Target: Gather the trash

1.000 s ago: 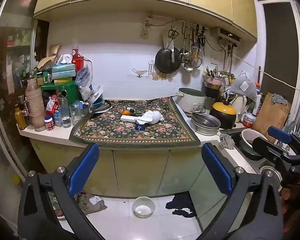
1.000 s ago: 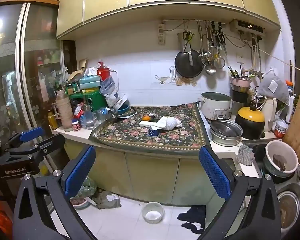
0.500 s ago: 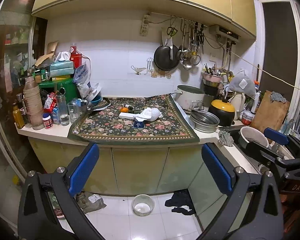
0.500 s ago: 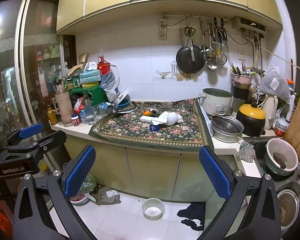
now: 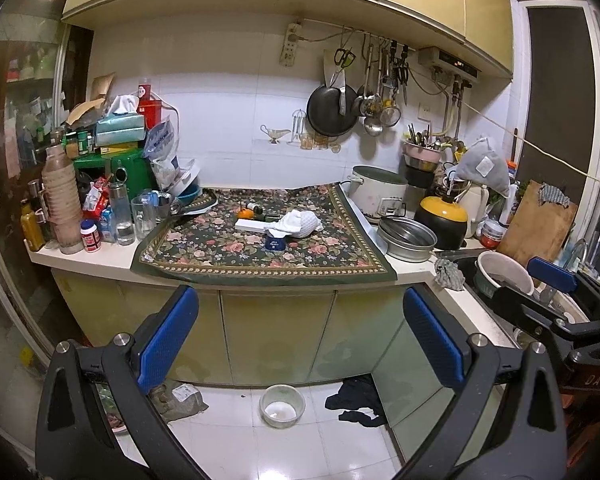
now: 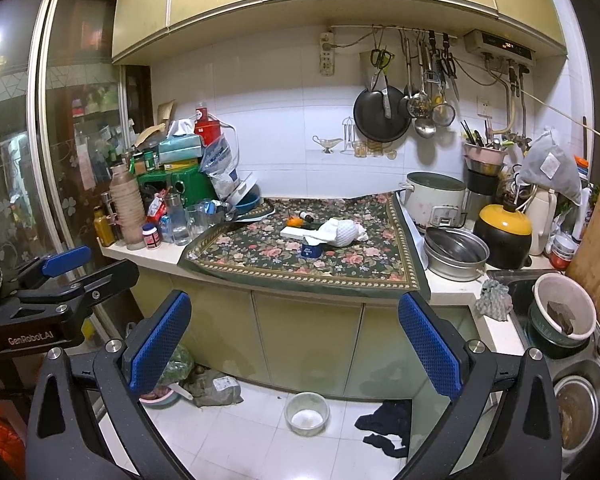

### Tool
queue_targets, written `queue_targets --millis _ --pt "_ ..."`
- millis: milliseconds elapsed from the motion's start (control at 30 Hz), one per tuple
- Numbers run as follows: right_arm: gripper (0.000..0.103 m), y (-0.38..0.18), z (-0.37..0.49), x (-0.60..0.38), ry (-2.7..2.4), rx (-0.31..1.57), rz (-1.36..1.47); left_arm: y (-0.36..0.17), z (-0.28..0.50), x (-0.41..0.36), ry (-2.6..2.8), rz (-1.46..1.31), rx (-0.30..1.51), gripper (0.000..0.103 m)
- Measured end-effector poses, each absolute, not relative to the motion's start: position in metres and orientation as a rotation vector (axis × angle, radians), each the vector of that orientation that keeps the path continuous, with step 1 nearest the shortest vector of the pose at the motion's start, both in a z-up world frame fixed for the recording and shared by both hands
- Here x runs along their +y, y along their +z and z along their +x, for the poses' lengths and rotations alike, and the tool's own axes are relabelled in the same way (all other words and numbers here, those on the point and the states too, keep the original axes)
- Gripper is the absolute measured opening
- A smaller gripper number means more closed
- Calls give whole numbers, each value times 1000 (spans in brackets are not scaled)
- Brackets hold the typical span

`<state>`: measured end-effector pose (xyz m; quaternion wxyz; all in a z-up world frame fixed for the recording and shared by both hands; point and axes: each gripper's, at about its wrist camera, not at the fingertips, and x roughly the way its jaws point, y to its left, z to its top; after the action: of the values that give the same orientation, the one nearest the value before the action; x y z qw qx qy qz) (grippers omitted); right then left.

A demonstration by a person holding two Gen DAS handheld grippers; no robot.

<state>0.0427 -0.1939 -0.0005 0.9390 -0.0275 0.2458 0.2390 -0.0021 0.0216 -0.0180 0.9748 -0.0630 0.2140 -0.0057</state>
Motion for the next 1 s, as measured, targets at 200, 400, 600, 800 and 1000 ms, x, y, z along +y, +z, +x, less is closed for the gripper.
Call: queue_targets --millis 200,400,600,800,1000 --pt "103 0 43 -193 487 501 -55 -18 0 22 -10 -128 430 103" --pt "103 3 47 -189 487 507 -49 -19 0 24 -11 -129 432 103" --pt "103 4 47 -189 486 506 -48 -20 0 23 -12 -132 433 103" --pt "103 4 47 -188 488 506 -47 -20 1 24 -13 -131 433 103" --pt "103 5 47 -187 486 505 -46 -18 2 25 -12 -131 433 103"
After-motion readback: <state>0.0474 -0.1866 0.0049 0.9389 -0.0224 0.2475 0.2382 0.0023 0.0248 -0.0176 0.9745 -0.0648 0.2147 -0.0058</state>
